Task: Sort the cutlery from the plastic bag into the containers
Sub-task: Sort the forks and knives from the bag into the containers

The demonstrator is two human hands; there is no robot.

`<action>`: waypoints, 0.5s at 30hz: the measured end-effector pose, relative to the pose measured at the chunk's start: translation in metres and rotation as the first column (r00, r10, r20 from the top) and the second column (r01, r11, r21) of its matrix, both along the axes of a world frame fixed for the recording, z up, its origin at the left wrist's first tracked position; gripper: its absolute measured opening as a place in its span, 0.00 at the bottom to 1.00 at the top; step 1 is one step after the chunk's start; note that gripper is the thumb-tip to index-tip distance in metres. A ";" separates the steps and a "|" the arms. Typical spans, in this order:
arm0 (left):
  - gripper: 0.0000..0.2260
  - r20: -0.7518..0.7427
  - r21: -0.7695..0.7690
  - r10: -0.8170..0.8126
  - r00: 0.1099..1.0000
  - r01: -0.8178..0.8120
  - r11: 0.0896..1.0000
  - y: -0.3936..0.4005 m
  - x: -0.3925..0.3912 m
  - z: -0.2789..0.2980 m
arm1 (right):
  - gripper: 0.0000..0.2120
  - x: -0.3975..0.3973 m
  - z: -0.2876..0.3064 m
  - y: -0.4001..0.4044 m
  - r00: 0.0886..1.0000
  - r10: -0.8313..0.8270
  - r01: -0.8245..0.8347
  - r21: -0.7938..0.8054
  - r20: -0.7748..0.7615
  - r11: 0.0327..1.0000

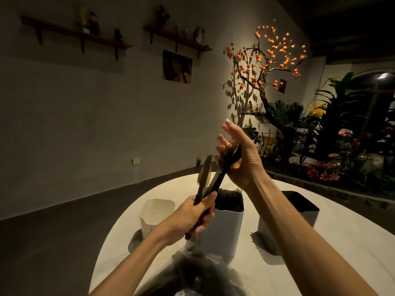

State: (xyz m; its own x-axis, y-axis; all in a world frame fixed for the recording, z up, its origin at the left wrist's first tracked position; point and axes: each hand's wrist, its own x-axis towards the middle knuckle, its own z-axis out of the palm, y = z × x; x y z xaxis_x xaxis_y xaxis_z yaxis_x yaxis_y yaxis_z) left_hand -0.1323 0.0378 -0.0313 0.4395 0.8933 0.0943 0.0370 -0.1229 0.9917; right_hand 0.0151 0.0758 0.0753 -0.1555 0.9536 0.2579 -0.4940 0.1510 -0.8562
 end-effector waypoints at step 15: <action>0.06 0.102 -0.010 0.530 0.842 -0.532 0.847 0.058 -0.013 -0.017 | 0.26 -0.019 -0.010 0.066 0.878 -0.475 0.449 0.231 0.066 0.863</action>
